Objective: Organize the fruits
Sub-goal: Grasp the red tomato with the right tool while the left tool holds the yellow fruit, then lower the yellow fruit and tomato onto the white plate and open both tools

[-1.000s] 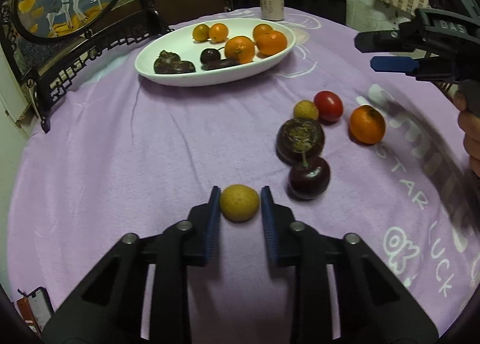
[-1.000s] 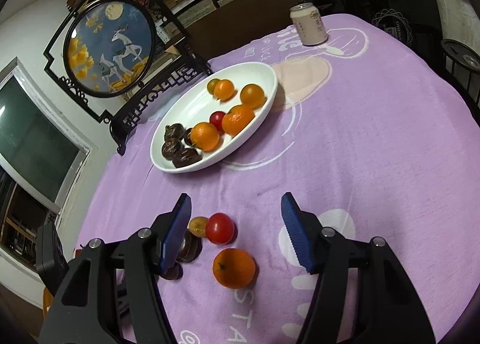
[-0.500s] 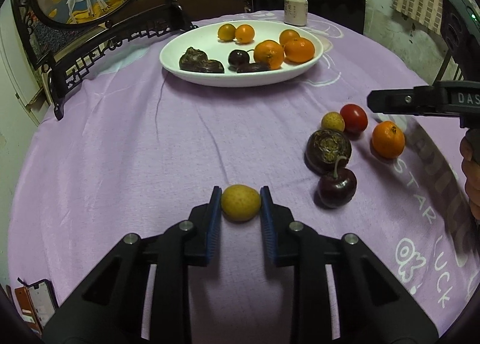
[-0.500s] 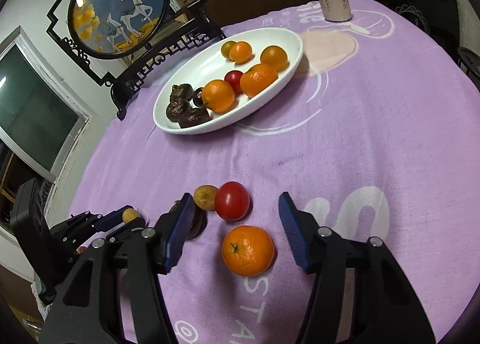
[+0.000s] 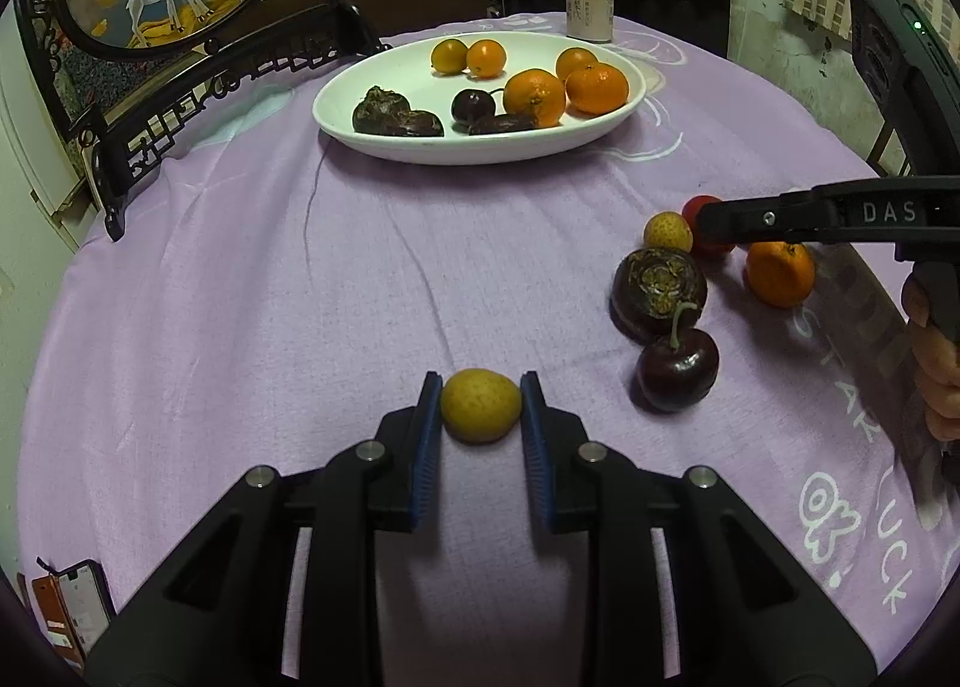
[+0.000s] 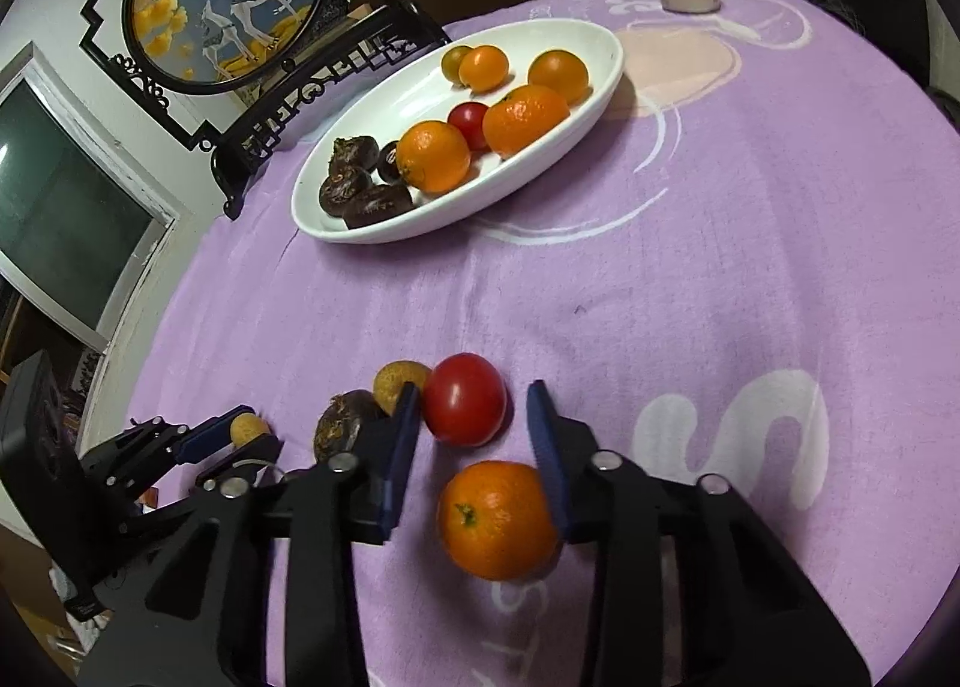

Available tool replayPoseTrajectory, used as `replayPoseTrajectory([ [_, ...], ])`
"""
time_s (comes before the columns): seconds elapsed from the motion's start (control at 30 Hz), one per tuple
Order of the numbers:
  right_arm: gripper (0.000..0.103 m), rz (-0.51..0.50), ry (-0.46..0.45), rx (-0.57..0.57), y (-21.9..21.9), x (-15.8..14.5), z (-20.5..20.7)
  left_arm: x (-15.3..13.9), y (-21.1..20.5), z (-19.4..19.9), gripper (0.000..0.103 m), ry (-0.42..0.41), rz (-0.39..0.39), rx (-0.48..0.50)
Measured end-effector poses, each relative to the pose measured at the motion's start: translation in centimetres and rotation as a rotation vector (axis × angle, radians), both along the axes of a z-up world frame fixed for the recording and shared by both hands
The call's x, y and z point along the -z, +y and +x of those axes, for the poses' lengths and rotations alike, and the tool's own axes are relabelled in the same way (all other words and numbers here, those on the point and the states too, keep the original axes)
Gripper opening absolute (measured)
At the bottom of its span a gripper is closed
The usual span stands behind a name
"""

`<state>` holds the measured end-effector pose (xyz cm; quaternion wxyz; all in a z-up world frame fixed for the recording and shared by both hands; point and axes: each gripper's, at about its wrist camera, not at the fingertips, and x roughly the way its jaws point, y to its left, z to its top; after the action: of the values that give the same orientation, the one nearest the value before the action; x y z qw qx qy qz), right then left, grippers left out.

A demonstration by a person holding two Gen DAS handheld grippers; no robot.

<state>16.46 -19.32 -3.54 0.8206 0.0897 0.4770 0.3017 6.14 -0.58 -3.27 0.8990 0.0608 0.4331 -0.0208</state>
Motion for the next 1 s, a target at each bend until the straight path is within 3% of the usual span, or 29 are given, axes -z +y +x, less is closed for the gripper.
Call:
replayPoseTrajectory([
  [0.3, 0.028, 0.121, -0.091, 0.093, -3.5, -3.6, -0.9, -2.1, 0.9, 0.7, 0.026, -0.049, -0.038, -0.046],
  [0.63, 0.028, 0.120, -0.100, 0.118, -1.8, -6.2, 3.4, -7.3, 2.1, 9.1, 0.026, -0.116, -0.080, -0.101],
  [0.73, 0.028, 0.106, -0.103, 0.107, -0.2, -6.6, 5.2, -7.3, 2.5, 12.6, 0.026, -0.113, -0.119, -0.130],
  [1.0, 0.030, 0.079, -0.081, 0.133, 3.0, -5.3, 11.4, -4.6, 2.5, 17.5, 0.027, -0.082, -0.120, -0.152],
])
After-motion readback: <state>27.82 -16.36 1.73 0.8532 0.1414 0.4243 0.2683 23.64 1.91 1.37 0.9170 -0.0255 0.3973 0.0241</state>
